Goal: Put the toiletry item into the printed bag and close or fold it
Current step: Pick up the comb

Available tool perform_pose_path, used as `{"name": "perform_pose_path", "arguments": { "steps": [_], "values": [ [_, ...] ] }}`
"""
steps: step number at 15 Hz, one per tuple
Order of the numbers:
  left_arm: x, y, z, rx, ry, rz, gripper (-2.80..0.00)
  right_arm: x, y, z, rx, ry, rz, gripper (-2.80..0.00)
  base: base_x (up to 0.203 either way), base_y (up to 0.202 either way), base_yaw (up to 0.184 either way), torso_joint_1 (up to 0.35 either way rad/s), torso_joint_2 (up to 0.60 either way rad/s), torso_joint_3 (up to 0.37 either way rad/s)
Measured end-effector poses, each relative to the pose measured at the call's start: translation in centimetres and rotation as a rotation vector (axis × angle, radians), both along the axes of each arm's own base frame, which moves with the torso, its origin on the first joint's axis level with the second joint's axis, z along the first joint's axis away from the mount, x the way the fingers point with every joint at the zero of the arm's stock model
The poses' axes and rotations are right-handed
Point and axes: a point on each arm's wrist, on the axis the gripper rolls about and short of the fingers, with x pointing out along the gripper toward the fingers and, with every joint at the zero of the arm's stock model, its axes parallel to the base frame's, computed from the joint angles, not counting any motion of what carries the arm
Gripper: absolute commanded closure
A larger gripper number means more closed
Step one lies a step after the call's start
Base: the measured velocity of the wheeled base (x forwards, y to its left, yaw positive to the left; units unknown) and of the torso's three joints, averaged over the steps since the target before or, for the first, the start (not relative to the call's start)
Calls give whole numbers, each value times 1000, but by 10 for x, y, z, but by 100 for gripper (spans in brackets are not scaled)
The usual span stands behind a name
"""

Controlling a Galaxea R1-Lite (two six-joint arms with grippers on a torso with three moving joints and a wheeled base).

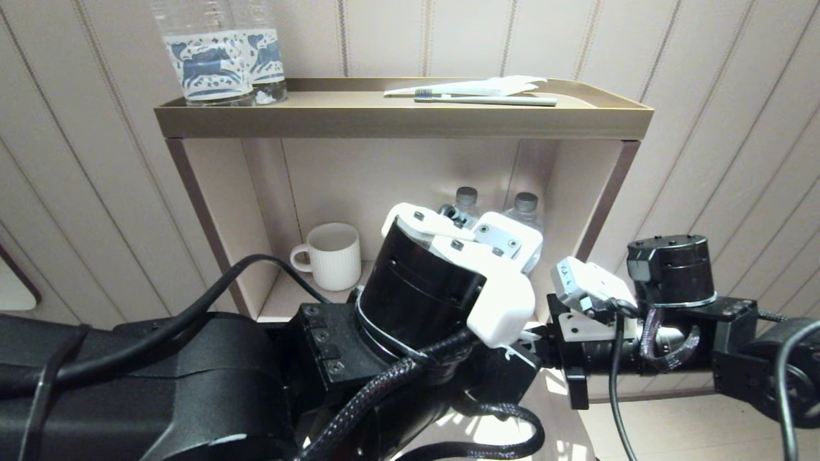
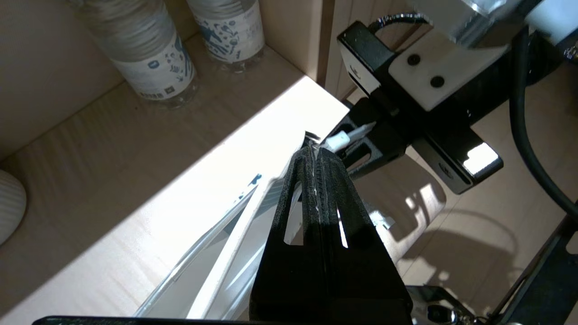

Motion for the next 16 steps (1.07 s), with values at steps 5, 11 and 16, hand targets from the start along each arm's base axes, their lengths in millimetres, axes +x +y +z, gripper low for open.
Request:
{"name": "perform_pose_path", "arguments": {
  "steps": [5,11,16],
  "values": [
    [2,-1,4,-15,-7,3,0,-1,0,0,-1,2,1,0,0,0,0,0,0,0],
    [-1,5,-14,40,22,6,0,-1,0,0,0,0,1,0,0,0,0,0,0,0],
    [-5,14,-16,52,25,7,0,-1,0,0,0,-1,1,0,0,0,0,0,0,0]
  ]
}}
